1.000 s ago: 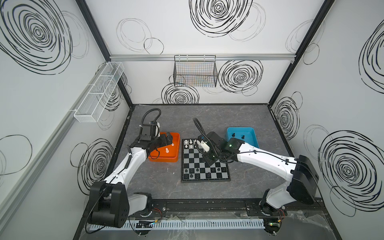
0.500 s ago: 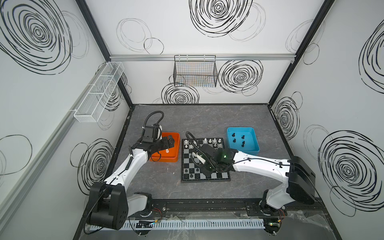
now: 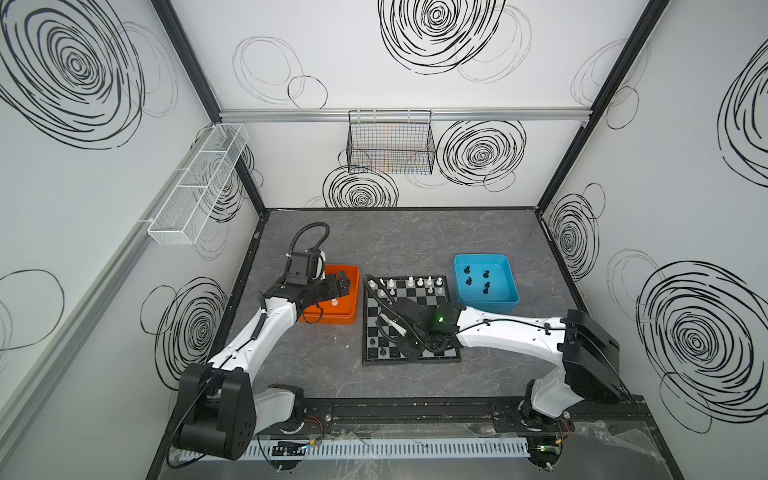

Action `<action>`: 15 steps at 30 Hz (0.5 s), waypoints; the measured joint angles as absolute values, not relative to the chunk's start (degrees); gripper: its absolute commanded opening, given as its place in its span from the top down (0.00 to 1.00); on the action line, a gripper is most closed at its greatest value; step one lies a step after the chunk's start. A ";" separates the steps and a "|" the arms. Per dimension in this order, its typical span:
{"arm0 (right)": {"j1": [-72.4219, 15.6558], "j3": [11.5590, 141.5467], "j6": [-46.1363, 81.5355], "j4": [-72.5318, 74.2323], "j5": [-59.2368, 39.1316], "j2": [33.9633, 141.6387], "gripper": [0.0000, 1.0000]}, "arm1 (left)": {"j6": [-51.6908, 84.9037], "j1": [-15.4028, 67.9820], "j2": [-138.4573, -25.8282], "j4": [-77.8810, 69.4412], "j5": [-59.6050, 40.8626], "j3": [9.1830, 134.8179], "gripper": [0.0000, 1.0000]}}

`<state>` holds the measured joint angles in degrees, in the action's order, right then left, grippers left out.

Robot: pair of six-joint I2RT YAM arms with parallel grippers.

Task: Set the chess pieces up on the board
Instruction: 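Lower the black piece with the right gripper onto a square in the black back row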

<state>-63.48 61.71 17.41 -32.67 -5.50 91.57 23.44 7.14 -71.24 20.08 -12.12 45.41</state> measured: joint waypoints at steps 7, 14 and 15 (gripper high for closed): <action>-63.48 61.52 17.47 -32.67 -5.50 92.44 0.84 | 23.46 7.14 -71.24 20.05 -12.14 45.41 0.04; -63.59 61.04 17.82 -32.64 -5.52 92.86 0.84 | 23.57 7.31 -71.24 20.05 -12.12 45.41 0.04; -63.59 60.93 17.85 -32.64 -5.52 92.90 0.84 | 23.59 7.35 -71.24 20.03 -12.12 45.41 0.04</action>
<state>-63.59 60.93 17.85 -32.64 -5.52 92.90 23.59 7.35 -71.24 20.03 -12.12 45.41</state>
